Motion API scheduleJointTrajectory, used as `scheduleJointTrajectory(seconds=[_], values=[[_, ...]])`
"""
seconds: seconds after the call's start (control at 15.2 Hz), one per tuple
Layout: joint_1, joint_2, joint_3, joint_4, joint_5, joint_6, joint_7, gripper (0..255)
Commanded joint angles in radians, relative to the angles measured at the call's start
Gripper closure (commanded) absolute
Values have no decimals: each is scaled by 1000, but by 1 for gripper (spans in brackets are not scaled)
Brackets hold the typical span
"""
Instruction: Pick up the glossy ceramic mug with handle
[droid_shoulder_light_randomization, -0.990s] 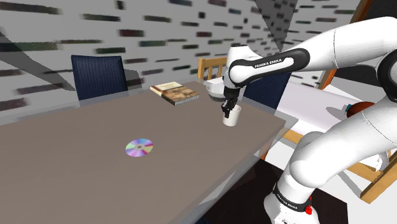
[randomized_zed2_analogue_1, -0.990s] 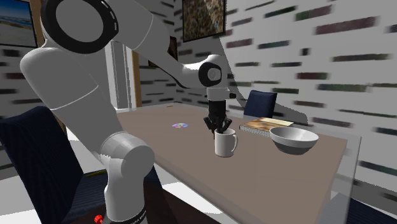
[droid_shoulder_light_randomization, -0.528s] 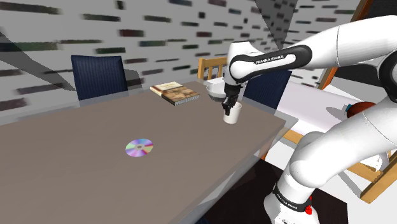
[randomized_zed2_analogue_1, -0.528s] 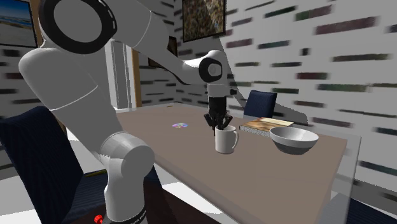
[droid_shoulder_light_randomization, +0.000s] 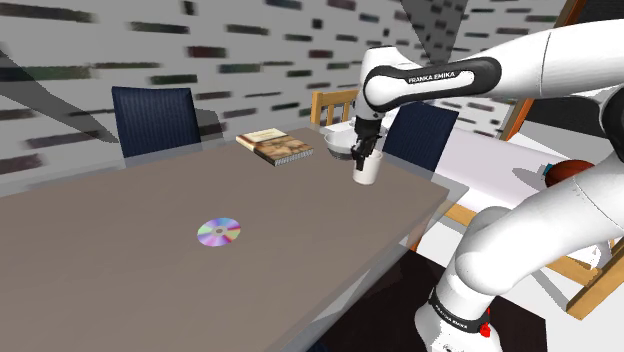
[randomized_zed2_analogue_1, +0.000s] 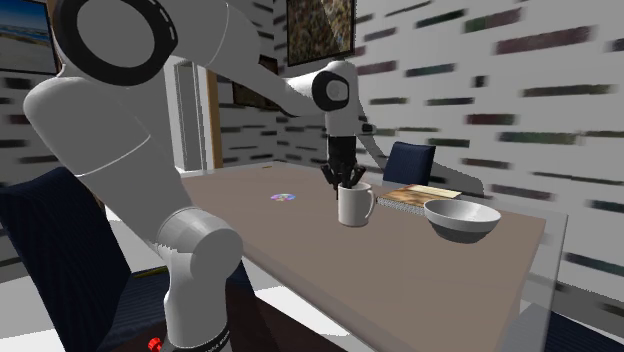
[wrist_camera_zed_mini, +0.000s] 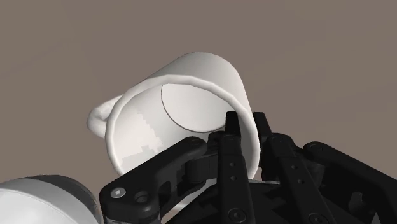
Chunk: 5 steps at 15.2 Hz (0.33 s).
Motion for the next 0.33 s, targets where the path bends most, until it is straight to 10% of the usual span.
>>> scheduleJointTrajectory(seconds=[0.0, 0.26], values=[[1, -5, 3, 23, 2, -28, 0, 255], [1, -6, 4, 51, 3, -57, -2, 255]])
